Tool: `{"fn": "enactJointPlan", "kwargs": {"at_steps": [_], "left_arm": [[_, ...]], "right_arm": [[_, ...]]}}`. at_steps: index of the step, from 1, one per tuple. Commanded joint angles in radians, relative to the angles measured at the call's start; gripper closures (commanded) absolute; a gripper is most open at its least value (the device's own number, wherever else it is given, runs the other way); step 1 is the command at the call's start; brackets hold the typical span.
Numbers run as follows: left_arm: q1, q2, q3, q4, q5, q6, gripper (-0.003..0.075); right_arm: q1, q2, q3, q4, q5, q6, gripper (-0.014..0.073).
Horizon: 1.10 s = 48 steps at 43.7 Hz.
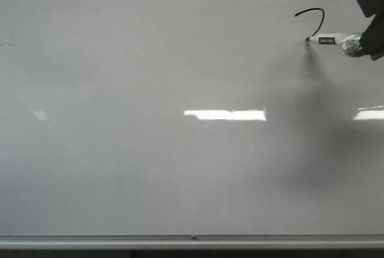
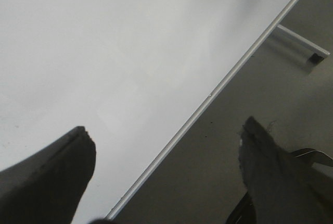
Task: Write number 2 on whiteboard
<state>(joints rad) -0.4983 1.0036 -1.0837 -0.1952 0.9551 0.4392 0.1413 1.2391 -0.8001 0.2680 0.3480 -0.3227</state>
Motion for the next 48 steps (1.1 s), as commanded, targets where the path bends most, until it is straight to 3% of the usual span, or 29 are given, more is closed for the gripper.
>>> {"fn": "enactJointPlan", "kwargs": {"at_steps": [1, 13, 24, 34, 42, 48], "left_arm": [[0.003, -0.015, -0.026, -0.021, -0.067, -0.011, 0.0177], [0.003, -0.015, -0.026, -0.021, -0.065, -0.011, 0.0177], [0.003, -0.015, -0.026, -0.021, -0.065, -0.011, 0.0177], [0.003, -0.015, -0.026, -0.021, -0.067, -0.011, 0.0177], [0.003, -0.013, -0.029, -0.031, -0.071, 0.031, 0.0177], [-0.03, 0.009, -0.029, -0.129, -0.069, 0.198, 0.0177]], "right_arm": [[0.013, -0.022, -0.025, -0.005, -0.063, -0.009, 0.0662], [0.007, -0.012, -0.025, -0.013, -0.062, -0.009, 0.0662], [-0.14, 0.0, -0.023, -0.012, -0.053, -0.008, 0.0662], [-0.143, -0.041, -0.024, -0.005, -0.029, -0.008, 0.0662], [-0.053, -0.208, -0.025, 0.007, 0.132, -0.029, 0.0662], [0.09, -0.307, -0.025, 0.013, 0.318, -0.162, 0.0662]]}}
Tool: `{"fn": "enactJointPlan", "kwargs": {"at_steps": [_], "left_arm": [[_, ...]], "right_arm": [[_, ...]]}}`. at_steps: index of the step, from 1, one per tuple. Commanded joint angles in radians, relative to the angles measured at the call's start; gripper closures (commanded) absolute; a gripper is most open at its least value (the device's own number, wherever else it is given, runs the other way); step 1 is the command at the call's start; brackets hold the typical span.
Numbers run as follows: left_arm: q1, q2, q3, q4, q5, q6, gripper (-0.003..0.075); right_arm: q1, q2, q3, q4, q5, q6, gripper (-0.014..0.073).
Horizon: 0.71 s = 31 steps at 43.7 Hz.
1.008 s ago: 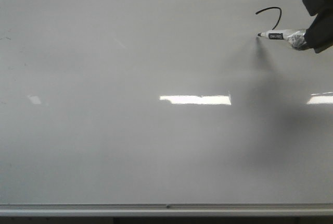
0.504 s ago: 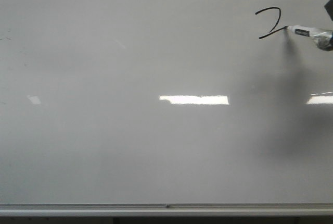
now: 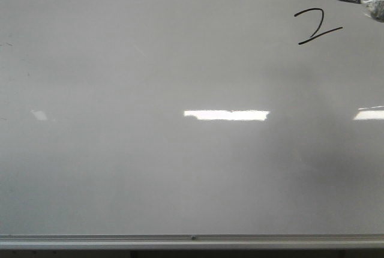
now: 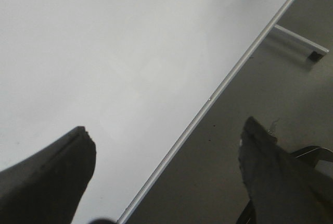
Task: Write number 2 on whiteboard
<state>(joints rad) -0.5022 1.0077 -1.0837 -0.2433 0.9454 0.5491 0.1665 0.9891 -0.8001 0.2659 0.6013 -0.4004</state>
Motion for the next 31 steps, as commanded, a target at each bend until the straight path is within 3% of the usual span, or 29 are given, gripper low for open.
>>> {"fn": "enactJointPlan", "kwargs": {"at_steps": [1, 9, 16, 31], "left_arm": [[-0.037, 0.007, -0.029, -0.092, -0.059, 0.109, 0.0177], [-0.198, 0.062, -0.029, -0.104, -0.068, 0.204, 0.0177], [-0.342, 0.141, -0.049, -0.093, -0.081, 0.234, 0.0176], [-0.51, 0.334, -0.153, -0.074, -0.072, 0.234, 0.0176]], "right_arm": [[0.096, -0.065, -0.025, 0.017, 0.101, -0.111, 0.0662], [0.306, -0.095, -0.025, 0.067, 0.272, -0.273, 0.0662], [0.452, -0.092, -0.025, 0.123, 0.3, -0.318, 0.0662], [0.495, -0.092, -0.025, 0.123, 0.275, -0.318, 0.0662]]}}
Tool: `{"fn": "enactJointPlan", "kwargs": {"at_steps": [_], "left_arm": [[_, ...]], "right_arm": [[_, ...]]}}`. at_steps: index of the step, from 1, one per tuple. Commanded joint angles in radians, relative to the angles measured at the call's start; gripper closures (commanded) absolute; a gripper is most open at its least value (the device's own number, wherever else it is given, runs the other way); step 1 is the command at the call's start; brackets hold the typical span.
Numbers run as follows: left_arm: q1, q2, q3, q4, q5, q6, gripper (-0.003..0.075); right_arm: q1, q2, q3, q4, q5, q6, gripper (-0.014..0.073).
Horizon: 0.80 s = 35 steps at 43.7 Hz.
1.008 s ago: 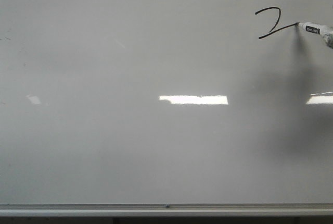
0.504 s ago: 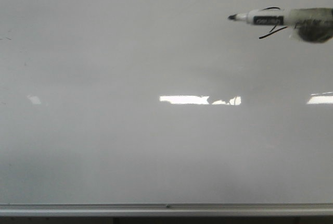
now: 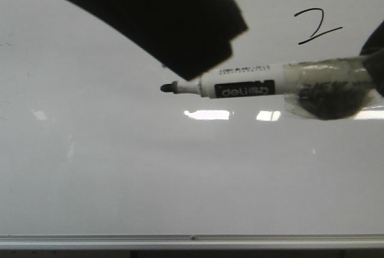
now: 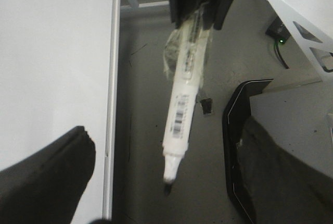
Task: Write number 2 on whiteboard
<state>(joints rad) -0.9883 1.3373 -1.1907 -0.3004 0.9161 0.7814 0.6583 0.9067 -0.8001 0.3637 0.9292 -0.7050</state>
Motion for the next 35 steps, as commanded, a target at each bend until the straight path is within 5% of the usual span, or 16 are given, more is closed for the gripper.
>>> {"fn": "enactJointPlan", "kwargs": {"at_steps": [1, 12, 27, 31, 35], "left_arm": [[-0.029, 0.012, -0.046, -0.017, -0.043, 0.002, 0.0176], [-0.04, 0.073, -0.046, -0.016, -0.042, 0.002, 0.0216], [-0.04, 0.073, -0.046, -0.016, -0.028, 0.002, 0.0634], [-0.04, 0.073, -0.046, -0.016, -0.028, 0.002, 0.0677], [-0.04, 0.073, -0.046, -0.016, -0.026, 0.0, 0.0681]], "right_arm": [[0.003, -0.01, -0.025, 0.025, -0.056, -0.013, 0.0662], [0.003, -0.01, -0.025, 0.025, -0.062, -0.012, 0.0662], [0.003, -0.01, -0.025, 0.025, -0.059, -0.012, 0.0656], [0.003, -0.01, -0.025, 0.025, -0.056, -0.012, 0.058], [0.003, -0.01, -0.025, 0.025, -0.054, -0.012, 0.0408]]}}
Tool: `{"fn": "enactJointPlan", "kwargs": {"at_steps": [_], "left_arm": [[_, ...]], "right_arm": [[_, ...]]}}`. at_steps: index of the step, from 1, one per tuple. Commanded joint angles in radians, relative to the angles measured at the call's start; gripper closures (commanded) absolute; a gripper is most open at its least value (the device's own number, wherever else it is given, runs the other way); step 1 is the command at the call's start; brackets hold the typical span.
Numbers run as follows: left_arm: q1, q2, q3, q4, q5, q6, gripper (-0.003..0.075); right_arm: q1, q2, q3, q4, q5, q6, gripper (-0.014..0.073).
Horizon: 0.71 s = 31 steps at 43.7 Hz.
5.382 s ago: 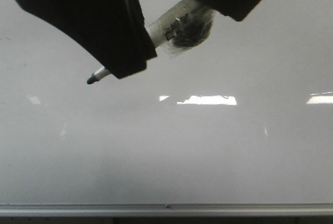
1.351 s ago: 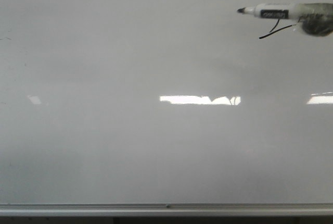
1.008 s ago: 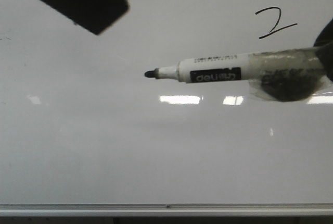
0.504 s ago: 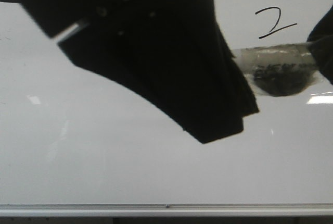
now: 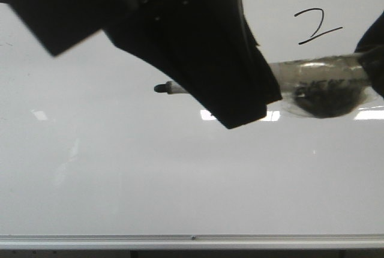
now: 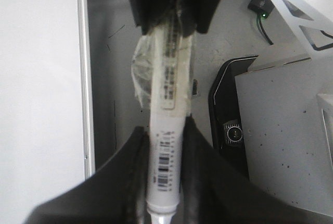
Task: Write number 2 on whiteboard
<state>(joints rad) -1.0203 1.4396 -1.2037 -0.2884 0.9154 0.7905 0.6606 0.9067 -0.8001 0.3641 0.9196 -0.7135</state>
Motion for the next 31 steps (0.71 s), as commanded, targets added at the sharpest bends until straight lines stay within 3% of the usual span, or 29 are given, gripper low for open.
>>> {"fn": "enactJointPlan", "kwargs": {"at_steps": [1, 6, 9, 22, 31], "left_arm": [[-0.008, -0.03, -0.033, -0.028, -0.026, -0.009, 0.0681], [-0.008, -0.03, -0.033, 0.001, -0.024, -0.024, 0.0681], [-0.008, -0.03, -0.033, 0.06, -0.022, -0.073, 0.0681], [0.045, -0.119, -0.033, 0.342, -0.009, -0.401, 0.0681], [0.232, -0.254, -0.018, 0.367, 0.008, -0.553, 0.0681]], "right_arm": [[0.001, -0.01, -0.025, 0.025, -0.045, -0.004, 0.0355], [-0.003, -0.012, -0.025, 0.025, -0.044, -0.004, 0.0176], [-0.017, -0.023, -0.025, 0.024, -0.037, -0.003, 0.013], [-0.205, -0.19, -0.025, -0.068, -0.034, 0.132, 0.0126], [-0.386, -0.299, -0.025, -0.114, -0.02, 0.363, 0.0126]]}}
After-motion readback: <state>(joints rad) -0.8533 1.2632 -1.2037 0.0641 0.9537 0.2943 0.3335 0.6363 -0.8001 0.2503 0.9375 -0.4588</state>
